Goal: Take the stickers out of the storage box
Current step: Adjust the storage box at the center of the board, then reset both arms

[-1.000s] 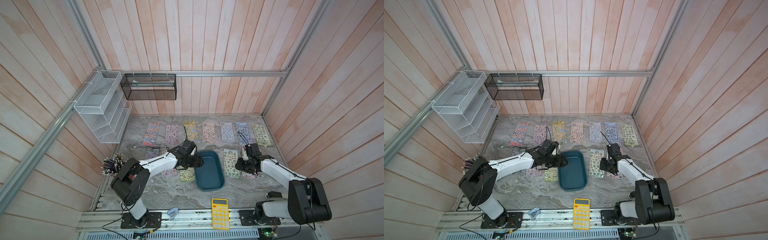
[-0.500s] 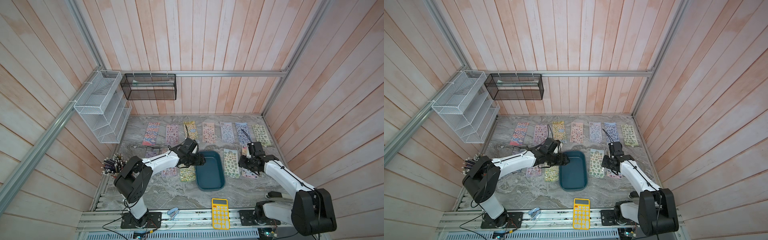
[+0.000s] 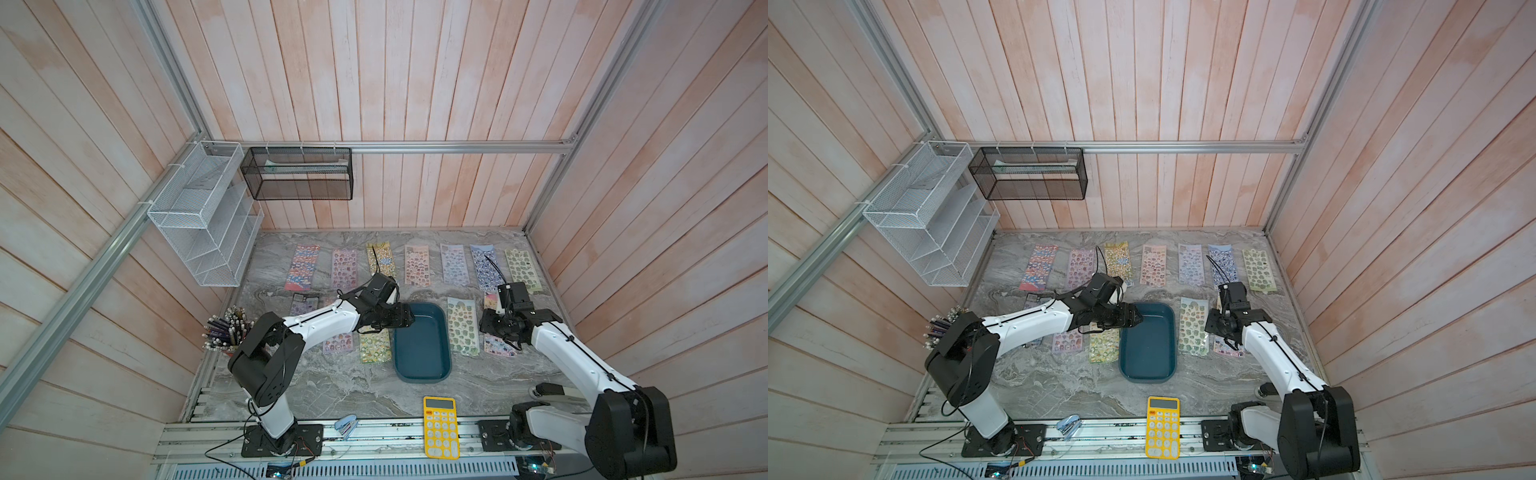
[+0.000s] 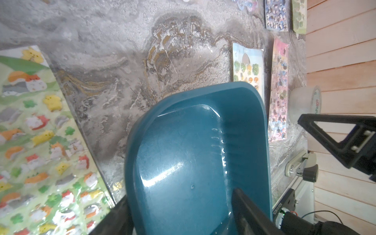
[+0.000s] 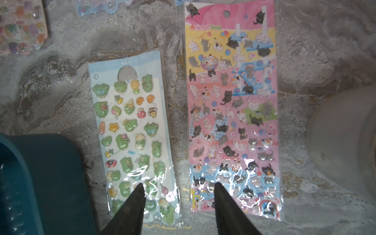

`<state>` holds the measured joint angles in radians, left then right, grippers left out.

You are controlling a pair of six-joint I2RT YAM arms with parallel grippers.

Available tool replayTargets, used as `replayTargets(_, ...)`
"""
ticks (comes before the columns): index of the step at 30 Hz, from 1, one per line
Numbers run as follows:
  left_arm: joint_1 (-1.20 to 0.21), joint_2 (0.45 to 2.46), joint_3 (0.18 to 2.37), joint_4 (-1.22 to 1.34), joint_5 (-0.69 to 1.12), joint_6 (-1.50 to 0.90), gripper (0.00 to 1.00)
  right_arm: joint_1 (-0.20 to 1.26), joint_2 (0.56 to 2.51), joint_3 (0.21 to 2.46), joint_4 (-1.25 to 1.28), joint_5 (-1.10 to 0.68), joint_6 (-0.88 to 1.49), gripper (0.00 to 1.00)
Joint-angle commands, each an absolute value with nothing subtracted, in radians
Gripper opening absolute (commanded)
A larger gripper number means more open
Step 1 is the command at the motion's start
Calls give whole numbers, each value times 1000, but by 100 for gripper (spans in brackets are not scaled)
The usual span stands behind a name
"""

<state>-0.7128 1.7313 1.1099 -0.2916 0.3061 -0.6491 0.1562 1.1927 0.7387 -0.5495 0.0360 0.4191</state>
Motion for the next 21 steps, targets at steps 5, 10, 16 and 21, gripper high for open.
replayTargets(5,-665,1548,1161,-277,242,-573,79,152,1068,854,-492,210,361,99)
replayTargets(10,-583,1343,1120,-252,80,-495,100,153,933,865,-327,345,285,99)
replayTargets(16,-527,1095,970,-152,-237,-422,100,153,787,747,-7,268,114,100)
replayTargets(21,-524,932,762,54,-485,-298,100,153,812,649,155,213,-27,99)
